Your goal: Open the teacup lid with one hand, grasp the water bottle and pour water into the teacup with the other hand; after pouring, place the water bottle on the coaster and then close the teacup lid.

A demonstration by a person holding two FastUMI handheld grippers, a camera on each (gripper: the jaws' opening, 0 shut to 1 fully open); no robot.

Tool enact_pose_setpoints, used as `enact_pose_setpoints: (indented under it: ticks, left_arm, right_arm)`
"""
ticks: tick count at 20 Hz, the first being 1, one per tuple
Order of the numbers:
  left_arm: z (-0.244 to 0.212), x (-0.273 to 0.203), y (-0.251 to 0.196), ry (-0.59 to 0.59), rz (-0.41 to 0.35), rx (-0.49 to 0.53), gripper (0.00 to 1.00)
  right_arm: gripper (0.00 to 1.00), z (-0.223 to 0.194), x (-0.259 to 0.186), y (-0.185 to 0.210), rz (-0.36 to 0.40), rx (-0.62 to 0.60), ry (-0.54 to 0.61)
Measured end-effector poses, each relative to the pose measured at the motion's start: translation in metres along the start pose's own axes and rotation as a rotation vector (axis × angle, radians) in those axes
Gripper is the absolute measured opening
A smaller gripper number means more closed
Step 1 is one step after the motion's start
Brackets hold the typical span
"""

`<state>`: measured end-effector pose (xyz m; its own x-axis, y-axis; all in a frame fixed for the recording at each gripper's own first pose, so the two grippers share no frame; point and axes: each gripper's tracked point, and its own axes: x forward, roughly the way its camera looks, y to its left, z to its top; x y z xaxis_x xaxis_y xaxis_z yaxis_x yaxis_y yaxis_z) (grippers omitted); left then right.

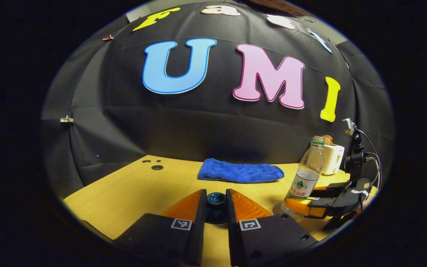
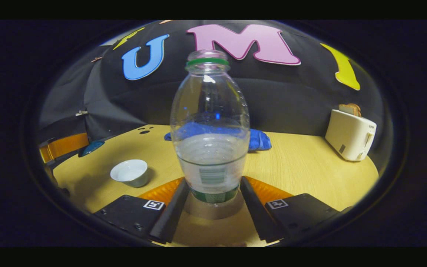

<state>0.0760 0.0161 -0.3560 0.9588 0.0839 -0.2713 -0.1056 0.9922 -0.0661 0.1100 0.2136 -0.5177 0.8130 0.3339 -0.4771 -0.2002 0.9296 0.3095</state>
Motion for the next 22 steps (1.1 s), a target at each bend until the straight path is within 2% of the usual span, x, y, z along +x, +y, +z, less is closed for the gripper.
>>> enact_pose_setpoints:
  ticks: [1, 3, 5, 10, 11, 12, 19, 21, 22]
  left_arm:
    - [-0.003, 0.004, -0.006, 0.003, -0.01, -0.002, 0.31]
    - [-0.012, 0.014, -0.018, 0.017, -0.03, -0.008, 0.28]
    - [-0.02, 0.024, -0.027, 0.03, -0.04, -0.005, 0.31]
    - [-0.041, 0.037, -0.034, 0.061, -0.042, 0.032, 0.32]
    - [-0.044, 0.038, -0.034, 0.065, -0.043, 0.037, 0.35]
    - [-0.046, 0.04, -0.035, 0.069, -0.043, 0.042, 0.31]
    - [-0.059, 0.043, -0.037, 0.097, -0.047, 0.08, 0.35]
    - [-0.05, 0.041, -0.039, 0.071, -0.051, 0.064, 0.31]
    - [-0.039, 0.038, -0.04, 0.045, -0.054, 0.058, 0.45]
  right_arm:
    - [0.87, -0.003, -0.002, -0.002, -0.002, 0.008, 0.008]
    - [0.94, -0.011, -0.008, -0.004, -0.001, 0.027, 0.027]
    - [1.0, -0.013, -0.027, -0.004, 0.0, 0.041, 0.038]
    - [0.99, -0.019, -0.067, -0.006, 0.011, 0.076, 0.053]
    - [0.98, -0.019, -0.072, -0.006, 0.011, 0.077, 0.056]
    - [0.98, -0.018, -0.076, -0.007, 0.01, 0.073, 0.057]
    - [0.98, -0.009, -0.089, -0.012, -0.009, 0.057, 0.035]
    - [0.99, -0.007, -0.093, -0.01, -0.006, 0.057, 0.031]
    - [0.98, -0.004, -0.096, -0.01, -0.01, 0.057, 0.026]
